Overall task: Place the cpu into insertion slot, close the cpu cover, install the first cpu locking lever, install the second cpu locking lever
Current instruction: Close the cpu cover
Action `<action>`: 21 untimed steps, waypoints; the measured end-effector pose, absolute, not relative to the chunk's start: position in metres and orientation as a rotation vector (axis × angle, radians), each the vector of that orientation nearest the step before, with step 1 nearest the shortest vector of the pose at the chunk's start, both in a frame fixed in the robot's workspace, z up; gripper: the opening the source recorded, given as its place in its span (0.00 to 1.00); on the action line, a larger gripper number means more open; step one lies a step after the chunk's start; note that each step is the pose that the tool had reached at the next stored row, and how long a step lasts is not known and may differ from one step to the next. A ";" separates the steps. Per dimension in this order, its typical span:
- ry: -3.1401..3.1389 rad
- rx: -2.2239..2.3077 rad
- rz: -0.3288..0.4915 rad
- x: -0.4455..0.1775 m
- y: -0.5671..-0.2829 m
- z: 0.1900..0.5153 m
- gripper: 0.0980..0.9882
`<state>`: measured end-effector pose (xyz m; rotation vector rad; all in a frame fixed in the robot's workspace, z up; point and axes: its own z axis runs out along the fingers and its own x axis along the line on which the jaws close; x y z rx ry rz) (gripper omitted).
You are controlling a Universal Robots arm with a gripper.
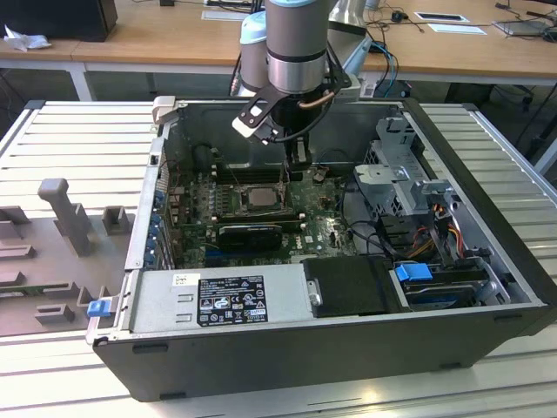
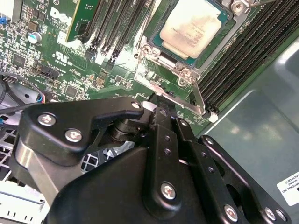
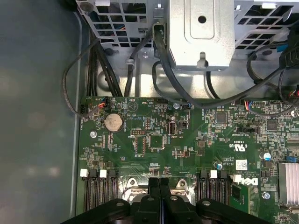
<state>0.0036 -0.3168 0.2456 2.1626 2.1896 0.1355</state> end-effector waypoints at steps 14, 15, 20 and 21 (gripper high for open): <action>2.190 2.162 0.136 -0.014 -0.317 0.234 0.01; 2.194 2.159 0.135 -0.017 -0.317 0.233 0.01; 2.206 2.149 0.134 -0.040 -0.317 0.230 0.01; 2.206 2.148 0.135 -0.042 -0.317 0.230 0.01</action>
